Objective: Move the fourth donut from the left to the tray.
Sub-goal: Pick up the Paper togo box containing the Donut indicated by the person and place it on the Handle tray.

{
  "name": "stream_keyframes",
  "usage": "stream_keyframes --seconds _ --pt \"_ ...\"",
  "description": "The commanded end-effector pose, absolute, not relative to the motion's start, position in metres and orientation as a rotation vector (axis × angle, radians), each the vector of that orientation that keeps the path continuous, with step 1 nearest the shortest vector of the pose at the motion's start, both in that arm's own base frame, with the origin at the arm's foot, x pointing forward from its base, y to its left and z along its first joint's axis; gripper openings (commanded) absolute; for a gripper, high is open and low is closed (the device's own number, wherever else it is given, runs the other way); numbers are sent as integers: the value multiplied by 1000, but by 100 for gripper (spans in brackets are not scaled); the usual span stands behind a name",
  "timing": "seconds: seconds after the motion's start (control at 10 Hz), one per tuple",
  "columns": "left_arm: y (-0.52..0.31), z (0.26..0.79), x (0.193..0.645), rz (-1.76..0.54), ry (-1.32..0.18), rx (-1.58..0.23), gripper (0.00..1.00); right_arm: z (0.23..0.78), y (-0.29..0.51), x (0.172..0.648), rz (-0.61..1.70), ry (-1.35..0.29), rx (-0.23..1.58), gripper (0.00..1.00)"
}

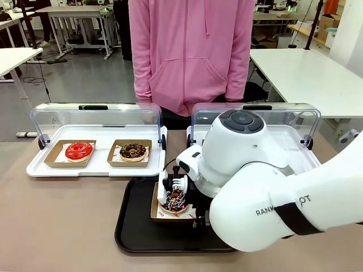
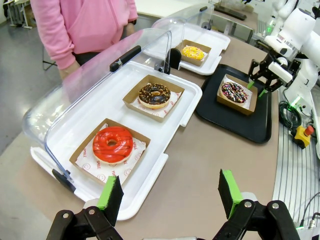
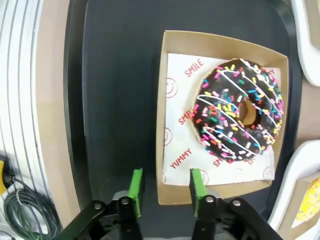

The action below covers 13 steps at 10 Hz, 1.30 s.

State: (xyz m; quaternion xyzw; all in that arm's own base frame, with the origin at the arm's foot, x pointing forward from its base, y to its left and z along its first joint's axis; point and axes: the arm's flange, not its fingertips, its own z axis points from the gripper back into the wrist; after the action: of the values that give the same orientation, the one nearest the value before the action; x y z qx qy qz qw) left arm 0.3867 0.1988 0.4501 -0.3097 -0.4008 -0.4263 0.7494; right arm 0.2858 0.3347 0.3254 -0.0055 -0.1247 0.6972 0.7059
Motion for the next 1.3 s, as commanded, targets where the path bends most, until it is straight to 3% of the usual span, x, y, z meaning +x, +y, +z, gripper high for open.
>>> stream_keyframes --seconds 0.0,0.6,0.7,1.2 --pt "199 452 386 -944 -890 -685 100 347 285 252 1538 -299 41 100" --pt "199 452 386 -944 -890 -685 100 371 279 250 1578 -283 109 100" --pt "199 452 386 -944 -890 -685 100 385 314 281 1514 -282 57 100" --pt "199 452 386 -944 -890 -685 100 385 314 281 1514 -282 57 100"
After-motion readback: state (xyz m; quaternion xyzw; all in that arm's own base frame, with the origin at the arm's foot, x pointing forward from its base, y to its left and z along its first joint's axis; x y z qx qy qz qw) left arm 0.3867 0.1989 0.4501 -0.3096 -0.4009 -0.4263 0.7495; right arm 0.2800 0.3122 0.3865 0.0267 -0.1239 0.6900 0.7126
